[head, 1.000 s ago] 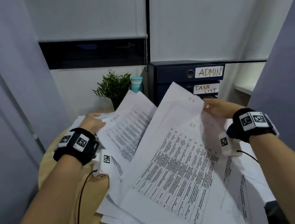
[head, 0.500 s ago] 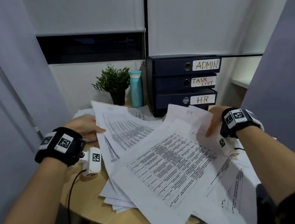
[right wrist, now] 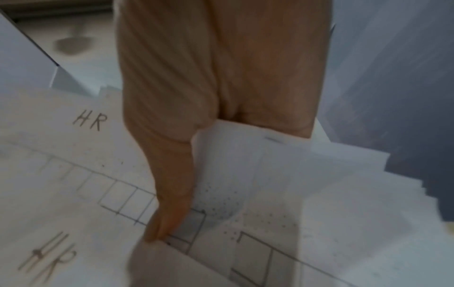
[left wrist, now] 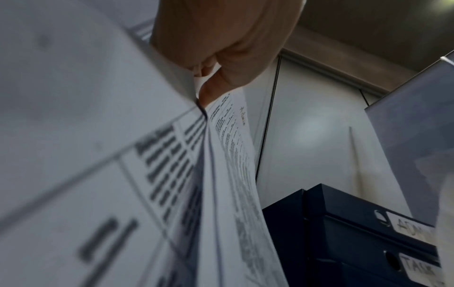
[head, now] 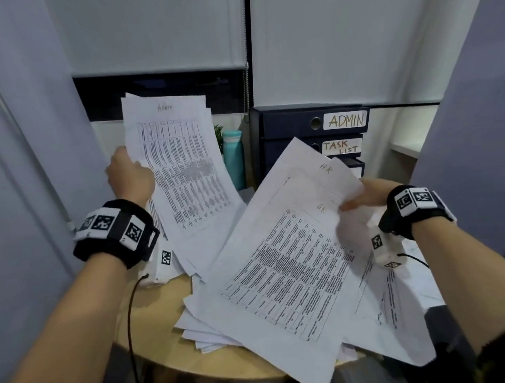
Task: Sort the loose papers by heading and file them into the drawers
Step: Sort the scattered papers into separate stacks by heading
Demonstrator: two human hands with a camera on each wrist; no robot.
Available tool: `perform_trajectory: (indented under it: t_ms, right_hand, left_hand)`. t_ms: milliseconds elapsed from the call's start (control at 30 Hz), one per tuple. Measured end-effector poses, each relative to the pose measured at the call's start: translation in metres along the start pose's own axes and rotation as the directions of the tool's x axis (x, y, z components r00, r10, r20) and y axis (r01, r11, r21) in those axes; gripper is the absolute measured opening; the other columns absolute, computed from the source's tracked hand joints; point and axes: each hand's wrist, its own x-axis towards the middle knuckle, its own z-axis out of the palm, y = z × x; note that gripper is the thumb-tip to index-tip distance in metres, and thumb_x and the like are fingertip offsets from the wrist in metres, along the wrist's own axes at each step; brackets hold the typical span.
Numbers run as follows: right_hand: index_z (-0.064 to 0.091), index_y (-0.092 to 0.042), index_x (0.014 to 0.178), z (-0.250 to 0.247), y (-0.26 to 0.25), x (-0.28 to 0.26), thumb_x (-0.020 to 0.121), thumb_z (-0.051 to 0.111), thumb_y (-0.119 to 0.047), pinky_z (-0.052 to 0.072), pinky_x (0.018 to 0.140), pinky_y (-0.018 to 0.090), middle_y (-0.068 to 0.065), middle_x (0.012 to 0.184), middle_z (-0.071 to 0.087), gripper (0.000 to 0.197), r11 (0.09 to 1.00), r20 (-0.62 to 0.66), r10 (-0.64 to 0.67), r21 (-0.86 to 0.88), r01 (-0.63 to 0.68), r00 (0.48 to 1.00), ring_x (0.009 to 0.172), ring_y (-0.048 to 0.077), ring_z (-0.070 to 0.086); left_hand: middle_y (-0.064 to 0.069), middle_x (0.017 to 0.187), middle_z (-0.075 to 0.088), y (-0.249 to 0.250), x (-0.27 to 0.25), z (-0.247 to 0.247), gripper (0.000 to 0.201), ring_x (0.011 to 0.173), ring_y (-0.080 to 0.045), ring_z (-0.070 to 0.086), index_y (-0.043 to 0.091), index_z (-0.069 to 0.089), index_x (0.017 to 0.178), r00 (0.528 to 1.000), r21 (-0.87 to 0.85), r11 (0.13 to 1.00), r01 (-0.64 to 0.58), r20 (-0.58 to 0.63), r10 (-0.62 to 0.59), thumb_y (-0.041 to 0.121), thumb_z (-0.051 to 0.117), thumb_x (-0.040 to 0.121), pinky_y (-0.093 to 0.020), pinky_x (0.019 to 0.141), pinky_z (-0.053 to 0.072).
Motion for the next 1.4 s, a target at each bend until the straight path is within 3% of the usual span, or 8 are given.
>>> perform_trajectory:
  t_ms: [300, 400, 633, 767, 967, 1133, 1233, 1400]
  right_hand:
    - [0.057, -0.018, 0.111, -0.036, -0.062, -0.023, 0.086, 0.070, -0.030, 0.041, 0.085, 0.031, 0.001, 0.100, 0.059, 0.031, 0.966, -0.162, -0.248, 0.032, 0.256, 0.955, 0.100, 0.023, 0.055]
    - [0.060, -0.020, 0.093, -0.049, -0.076, -0.024, 0.084, 0.072, -0.027, 0.041, 0.078, 0.029, -0.004, 0.084, 0.059, 0.017, 0.958, -0.152, -0.286, -0.013, 0.288, 0.946, 0.091, 0.021, 0.056]
    - [0.064, -0.022, 0.092, -0.028, -0.093, -0.013, 0.078, 0.076, -0.037, 0.050, 0.089, 0.037, 0.001, 0.093, 0.068, 0.024, 0.933, -0.015, -0.266, -0.257, 0.253, 0.964, 0.089, 0.024, 0.063]
    - [0.065, -0.013, 0.106, 0.003, -0.089, 0.000, 0.080, 0.075, -0.033, 0.050, 0.085, 0.036, 0.006, 0.106, 0.069, 0.034, 0.940, 0.020, -0.243, -0.240, 0.241, 0.970, 0.094, 0.025, 0.063]
    - [0.053, -0.017, 0.122, 0.023, -0.075, 0.016, 0.071, 0.084, -0.024, 0.043, 0.087, 0.032, 0.006, 0.122, 0.058, 0.060, 0.947, -0.284, -0.286, 0.059, 0.314, 0.915, 0.111, 0.023, 0.054]
    - [0.053, -0.024, 0.106, 0.025, -0.054, 0.008, 0.058, 0.089, -0.042, 0.045, 0.093, 0.040, 0.005, 0.118, 0.050, 0.062, 0.941, -0.630, -0.093, 0.198, 0.276, 0.771, 0.110, 0.025, 0.050]
    - [0.051, -0.024, 0.122, 0.022, -0.046, -0.006, 0.061, 0.086, -0.047, 0.042, 0.082, 0.028, 0.000, 0.121, 0.056, 0.074, 0.975, -0.111, -0.107, 0.183, 0.126, 0.988, 0.101, 0.017, 0.052]
    - [0.042, -0.031, 0.132, 0.026, -0.040, -0.005, 0.066, 0.088, -0.034, 0.045, 0.071, 0.021, -0.012, 0.093, 0.053, 0.080, 0.991, 0.303, -0.107, 0.115, 0.075, 0.947, 0.090, 0.011, 0.057]
  left_hand:
    - [-0.005, 0.087, 0.060, 0.028, 0.009, 0.022, 0.024, 0.079, -0.018, 0.059, 0.010, 0.058, 0.081, 0.966, -0.387, 0.910, 0.146, 0.256, -0.046, -0.009, 0.044, 0.087, -0.024, 0.065, 0.050]
    - [-0.012, 0.098, 0.065, 0.023, 0.010, 0.034, 0.020, 0.097, -0.029, 0.061, -0.004, 0.059, 0.103, 0.908, -0.283, 0.920, 0.270, 0.394, -0.144, -0.008, 0.050, 0.086, -0.025, 0.069, 0.047]
    - [-0.025, 0.118, 0.063, 0.029, -0.055, 0.059, 0.034, 0.103, -0.036, 0.062, -0.010, 0.054, 0.122, 0.476, -0.109, 0.904, 0.414, 0.872, -0.113, 0.004, 0.059, 0.091, -0.051, 0.093, 0.051]
    - [-0.005, 0.129, 0.061, 0.040, -0.064, 0.057, 0.063, 0.116, -0.022, 0.060, 0.023, 0.051, 0.133, 0.322, -0.284, 0.734, 0.617, 0.942, 0.094, 0.061, 0.019, 0.095, -0.038, 0.097, 0.049]
    - [-0.003, 0.135, 0.052, 0.024, -0.063, 0.058, 0.080, 0.115, -0.017, 0.058, 0.024, 0.019, 0.146, 0.531, -0.370, 0.870, 0.324, 0.833, 0.156, 0.003, 0.067, 0.085, -0.037, 0.091, 0.053]
    - [-0.012, 0.124, 0.063, 0.005, -0.050, 0.065, 0.053, 0.113, -0.027, 0.061, 0.004, 0.050, 0.131, 0.542, -0.327, 0.891, 0.314, 0.832, 0.115, -0.010, 0.064, 0.082, -0.050, 0.100, 0.046]
    - [-0.014, 0.117, 0.067, -0.012, -0.047, 0.066, 0.045, 0.106, -0.029, 0.065, 0.004, 0.063, 0.116, 0.519, -0.325, 0.857, 0.399, 0.851, 0.081, 0.001, 0.076, 0.073, -0.049, 0.100, 0.047]
    - [-0.011, 0.079, 0.074, -0.018, -0.047, 0.066, 0.012, 0.068, -0.021, 0.070, 0.012, 0.078, 0.072, 0.456, -0.331, 0.854, 0.400, 0.881, 0.127, 0.003, 0.070, 0.073, -0.024, 0.059, 0.057]
